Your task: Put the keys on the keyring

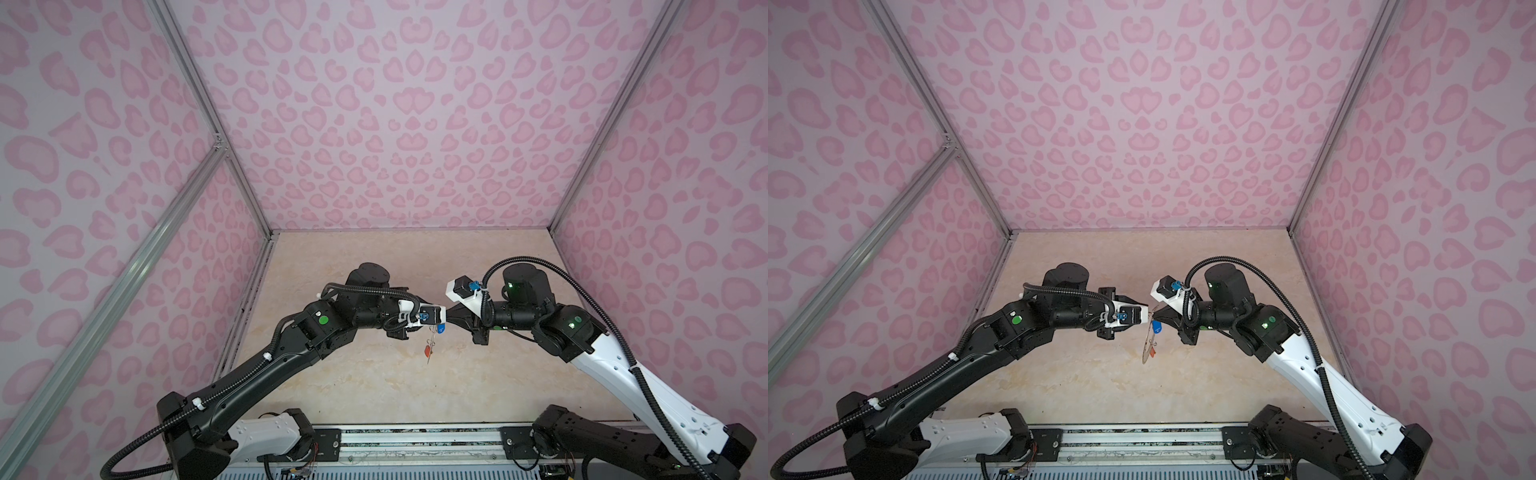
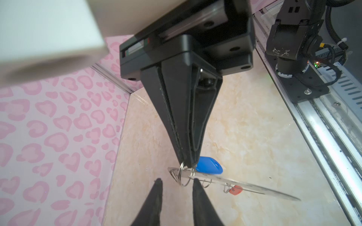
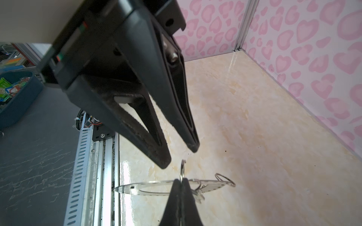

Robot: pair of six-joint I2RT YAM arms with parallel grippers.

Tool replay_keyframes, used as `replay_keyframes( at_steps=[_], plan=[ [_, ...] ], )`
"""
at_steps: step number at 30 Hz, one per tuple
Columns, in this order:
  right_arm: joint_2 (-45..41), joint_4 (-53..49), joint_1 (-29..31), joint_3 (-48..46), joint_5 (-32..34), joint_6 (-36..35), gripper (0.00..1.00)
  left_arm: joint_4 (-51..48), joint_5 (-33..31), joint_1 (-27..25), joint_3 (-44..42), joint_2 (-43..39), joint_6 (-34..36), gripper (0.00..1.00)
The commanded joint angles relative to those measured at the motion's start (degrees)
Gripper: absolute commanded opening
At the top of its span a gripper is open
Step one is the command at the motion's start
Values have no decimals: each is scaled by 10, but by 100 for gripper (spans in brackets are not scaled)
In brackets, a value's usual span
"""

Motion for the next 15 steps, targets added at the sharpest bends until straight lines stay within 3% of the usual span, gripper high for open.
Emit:
replay_keyframes(
  at_steps=[1, 8, 15],
  plan=[
    [4, 6, 3, 4, -9, -5, 0, -5, -8, -4, 10, 4, 10, 27],
    [8, 1, 9, 11, -13, -14, 0, -21, -12, -11, 12, 10, 22, 19],
    [10, -2, 16, 14, -4, -25, 0, -22, -11, -12, 12, 11, 22, 3]
  ],
)
